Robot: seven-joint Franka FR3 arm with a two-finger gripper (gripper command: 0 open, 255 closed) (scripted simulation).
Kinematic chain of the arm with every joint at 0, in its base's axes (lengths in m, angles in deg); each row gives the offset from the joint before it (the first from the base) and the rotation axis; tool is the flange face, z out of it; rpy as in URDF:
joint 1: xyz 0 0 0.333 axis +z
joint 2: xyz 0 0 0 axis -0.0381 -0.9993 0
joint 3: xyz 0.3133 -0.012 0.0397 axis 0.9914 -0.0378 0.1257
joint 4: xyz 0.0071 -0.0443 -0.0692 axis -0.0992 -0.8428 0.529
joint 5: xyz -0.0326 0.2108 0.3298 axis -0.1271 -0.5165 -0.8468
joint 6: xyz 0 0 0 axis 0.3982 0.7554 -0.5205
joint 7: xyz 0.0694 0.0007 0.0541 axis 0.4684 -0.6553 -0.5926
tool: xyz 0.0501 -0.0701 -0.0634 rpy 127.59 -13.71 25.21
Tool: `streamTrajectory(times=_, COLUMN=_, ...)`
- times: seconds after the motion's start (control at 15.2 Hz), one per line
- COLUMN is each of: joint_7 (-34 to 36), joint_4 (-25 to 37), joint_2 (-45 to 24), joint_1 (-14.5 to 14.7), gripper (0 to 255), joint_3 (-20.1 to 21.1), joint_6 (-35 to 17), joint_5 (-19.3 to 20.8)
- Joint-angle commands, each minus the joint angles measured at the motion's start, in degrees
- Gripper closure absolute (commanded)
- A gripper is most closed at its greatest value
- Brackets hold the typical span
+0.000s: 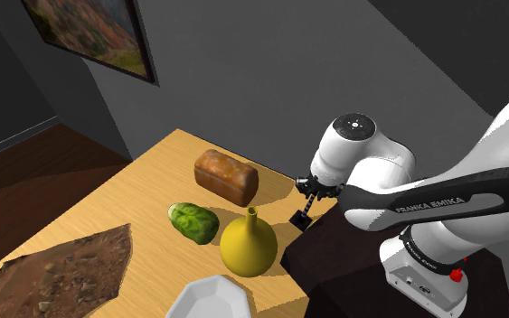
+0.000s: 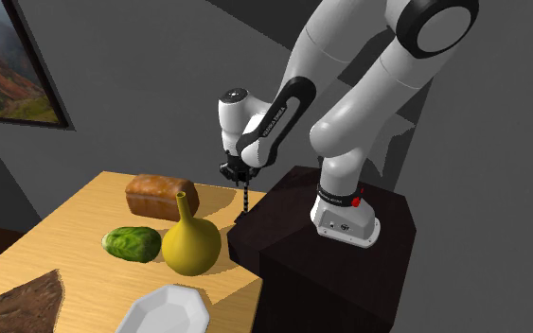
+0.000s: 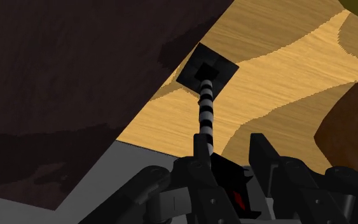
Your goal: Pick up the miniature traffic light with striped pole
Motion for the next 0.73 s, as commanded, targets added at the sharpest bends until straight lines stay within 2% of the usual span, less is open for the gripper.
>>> streamTrajectory(times=0.0, joint_7=-0.8, joint_4=0.1, joint_2=1.9, joint_1=1.5, gripper=255, joint_3=-1.6, joint_6=2.3, joint_5=-0.5)
streamTrajectory(times=0.26, joint_7=-2.4, joint_4=0.8, joint_2=6.8, joint_1=4.3, gripper=255, joint_3=-5.0, joint_6=8.0, joint_5=-1.2)
streamTrajectory(times=0.66, joint_7=-4.1, joint_4=2.4, joint_2=13.2, joint_1=6.6, gripper=255, joint_3=-9.1, joint_6=15.9, joint_5=-0.7)
